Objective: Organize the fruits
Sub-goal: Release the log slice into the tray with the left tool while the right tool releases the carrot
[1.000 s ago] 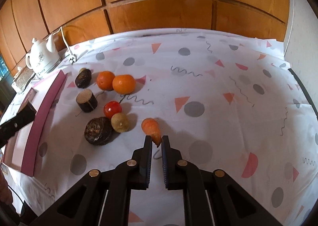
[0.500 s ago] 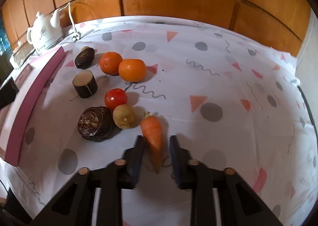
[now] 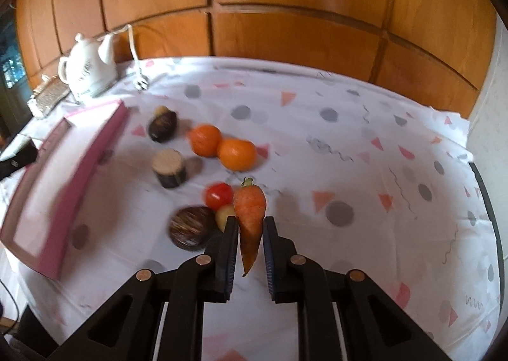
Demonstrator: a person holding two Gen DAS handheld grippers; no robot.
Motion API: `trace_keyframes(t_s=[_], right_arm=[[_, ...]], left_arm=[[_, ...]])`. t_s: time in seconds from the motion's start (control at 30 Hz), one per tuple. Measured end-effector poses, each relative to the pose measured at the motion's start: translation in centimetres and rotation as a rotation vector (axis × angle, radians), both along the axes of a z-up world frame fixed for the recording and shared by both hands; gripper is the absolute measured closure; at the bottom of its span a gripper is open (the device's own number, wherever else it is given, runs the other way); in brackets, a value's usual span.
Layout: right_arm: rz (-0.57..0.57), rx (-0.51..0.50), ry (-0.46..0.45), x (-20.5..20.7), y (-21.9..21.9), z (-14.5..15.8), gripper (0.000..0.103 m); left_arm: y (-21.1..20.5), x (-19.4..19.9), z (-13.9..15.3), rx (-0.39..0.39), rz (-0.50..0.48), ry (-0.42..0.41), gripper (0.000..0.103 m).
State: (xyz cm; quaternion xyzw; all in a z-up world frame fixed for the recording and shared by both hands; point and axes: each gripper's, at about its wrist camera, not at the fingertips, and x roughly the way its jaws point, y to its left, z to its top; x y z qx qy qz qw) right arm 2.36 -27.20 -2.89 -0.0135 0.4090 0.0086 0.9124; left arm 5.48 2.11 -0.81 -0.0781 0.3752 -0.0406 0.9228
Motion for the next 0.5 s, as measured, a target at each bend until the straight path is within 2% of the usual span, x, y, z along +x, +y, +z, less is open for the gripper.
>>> trace_keyframes(t_s=[0.23,0.33,0.5], right_arm=[[0.135,0.085,-0.013,0.6,4.8,1.5,0.088],[0.205,0.159,0.010,1.3,7.5,1.5,0.088],[0.318,0.261,0.056,2.9,12.6,1.1,0.088]], left_arm=[[3.1,0.1,-1.3,0.029,0.089,0.027,0.068],[4.3,0.0,-1.5,0.030,0.127,0.029,0.068],[5.8,-0.2,-1.6,0.027,0.174,0.024,0.059]])
